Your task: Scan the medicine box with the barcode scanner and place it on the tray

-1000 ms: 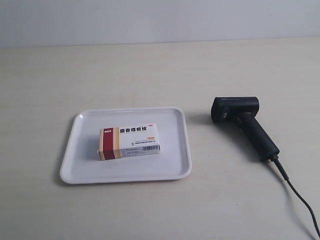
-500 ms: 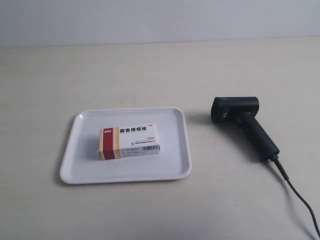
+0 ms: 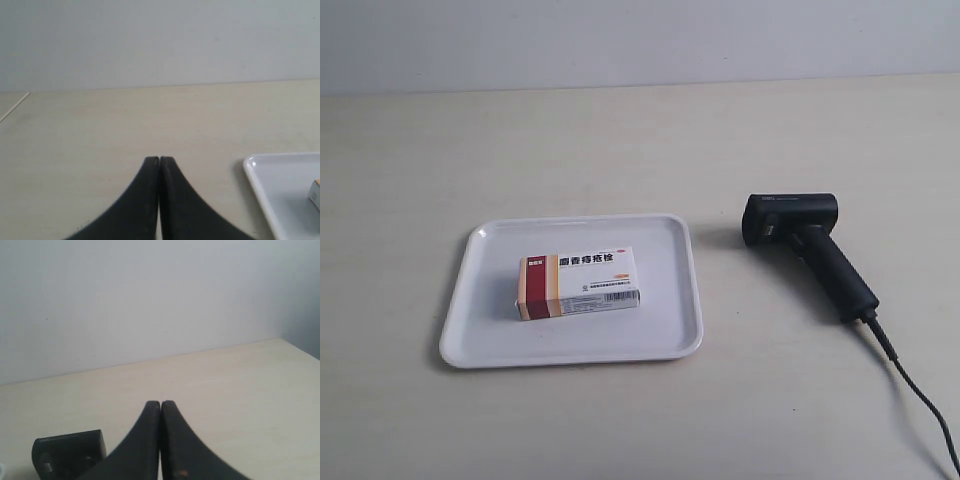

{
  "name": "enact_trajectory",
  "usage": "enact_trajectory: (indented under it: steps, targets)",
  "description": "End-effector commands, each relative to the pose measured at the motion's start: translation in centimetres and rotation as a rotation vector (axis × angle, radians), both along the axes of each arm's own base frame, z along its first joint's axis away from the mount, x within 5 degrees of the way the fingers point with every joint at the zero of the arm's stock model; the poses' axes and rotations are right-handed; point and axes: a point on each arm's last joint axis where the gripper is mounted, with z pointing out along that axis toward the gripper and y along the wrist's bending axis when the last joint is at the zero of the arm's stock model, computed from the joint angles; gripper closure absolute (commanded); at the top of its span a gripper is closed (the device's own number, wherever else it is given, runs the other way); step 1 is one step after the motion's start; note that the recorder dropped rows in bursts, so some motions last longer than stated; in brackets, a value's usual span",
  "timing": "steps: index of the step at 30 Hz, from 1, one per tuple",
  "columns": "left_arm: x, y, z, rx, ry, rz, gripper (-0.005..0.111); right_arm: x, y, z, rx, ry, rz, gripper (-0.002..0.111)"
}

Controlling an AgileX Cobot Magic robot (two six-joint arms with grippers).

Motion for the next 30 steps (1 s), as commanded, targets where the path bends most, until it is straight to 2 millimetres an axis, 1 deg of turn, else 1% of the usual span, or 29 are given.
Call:
enact_trajectory:
  steps: [1, 9, 13, 18, 30]
  targets:
    - [-0.04, 0.01, 0.05, 0.0, -0.005, 0.002, 0.104, -0.47, -0.24, -0.19, 0.004, -0.013, -0.036, 0.108]
    - [-0.04, 0.01, 0.05, 0.0, -0.005, 0.002, 0.104, -0.56, -0.22, -0.33, 0.004, 0.0, -0.032, 0.108]
    - [-0.04, 0.01, 0.05, 0.0, -0.005, 0.002, 0.104, -0.58, 0.18, -0.32, -0.004, -0.002, 0.039, 0.108]
    - [-0.04, 0.01, 0.05, 0.0, -0.005, 0.002, 0.104, -0.61, 0.39, -0.32, -0.004, -0.002, 0.078, 0.108]
    - [-0.04, 0.01, 0.05, 0.0, -0.005, 0.002, 0.104, -0.61, 0.41, -0.32, -0.004, -0.002, 0.081, 0.108]
